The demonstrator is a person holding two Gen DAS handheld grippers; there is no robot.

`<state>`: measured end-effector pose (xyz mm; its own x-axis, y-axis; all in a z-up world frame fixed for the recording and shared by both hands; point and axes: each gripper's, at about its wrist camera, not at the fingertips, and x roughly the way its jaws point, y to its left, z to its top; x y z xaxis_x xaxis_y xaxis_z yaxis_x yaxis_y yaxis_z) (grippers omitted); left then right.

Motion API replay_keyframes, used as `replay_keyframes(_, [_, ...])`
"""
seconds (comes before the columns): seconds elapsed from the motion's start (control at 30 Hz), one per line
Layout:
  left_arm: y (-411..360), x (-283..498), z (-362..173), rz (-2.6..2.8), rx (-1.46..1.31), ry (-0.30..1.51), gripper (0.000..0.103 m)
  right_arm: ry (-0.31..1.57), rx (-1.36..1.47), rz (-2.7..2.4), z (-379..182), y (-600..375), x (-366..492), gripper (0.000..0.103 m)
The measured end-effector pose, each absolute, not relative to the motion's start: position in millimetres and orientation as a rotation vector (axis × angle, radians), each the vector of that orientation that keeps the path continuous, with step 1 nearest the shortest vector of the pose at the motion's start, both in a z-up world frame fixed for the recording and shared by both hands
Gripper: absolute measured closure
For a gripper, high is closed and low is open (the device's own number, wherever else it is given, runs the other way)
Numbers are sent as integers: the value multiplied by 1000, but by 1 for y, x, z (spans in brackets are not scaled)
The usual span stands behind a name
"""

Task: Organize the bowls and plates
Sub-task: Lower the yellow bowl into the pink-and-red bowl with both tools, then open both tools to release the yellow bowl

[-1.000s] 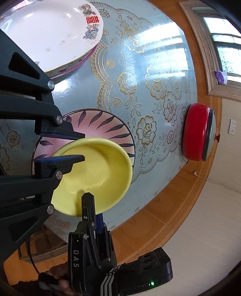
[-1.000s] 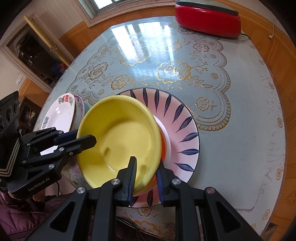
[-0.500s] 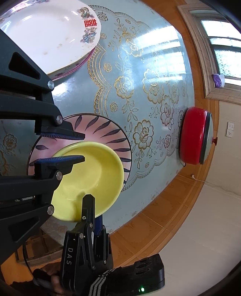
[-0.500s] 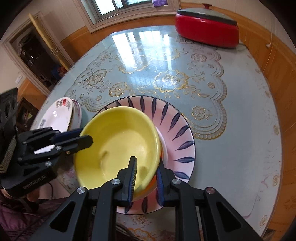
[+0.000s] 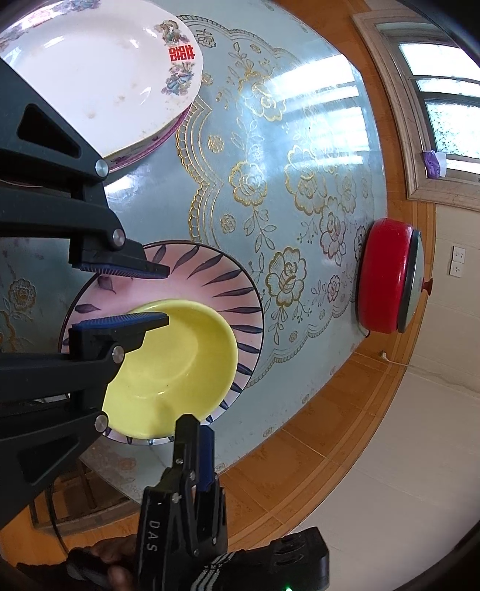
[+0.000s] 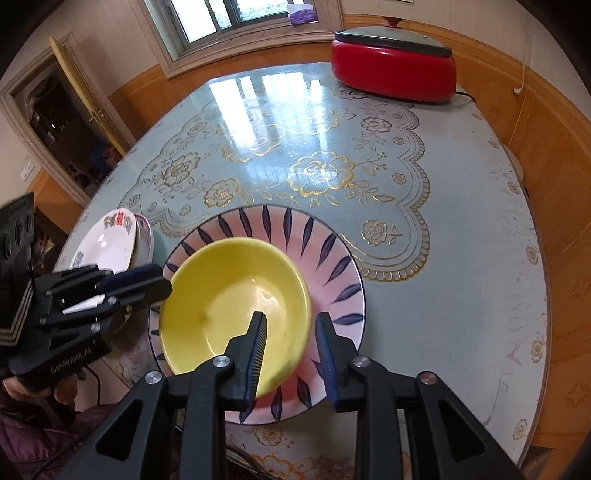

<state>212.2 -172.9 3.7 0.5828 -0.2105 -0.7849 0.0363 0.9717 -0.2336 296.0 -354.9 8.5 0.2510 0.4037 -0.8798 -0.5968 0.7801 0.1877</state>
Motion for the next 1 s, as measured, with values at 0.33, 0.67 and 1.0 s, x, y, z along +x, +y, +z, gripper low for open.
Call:
replay_keyframes(0.33, [-173, 212, 3, -161, -189, 935, 83, 1108, -197, 615, -10, -343, 284, 82])
replay_keyframes(0.67, [-163, 212, 0, -197, -191, 950, 82, 1109, -78, 540, -3, -348, 278, 79])
replay_keyframes(1.0, [-171, 209, -4, -300, -168, 968, 82, 1088, 50, 388, -2, -370, 262, 76])
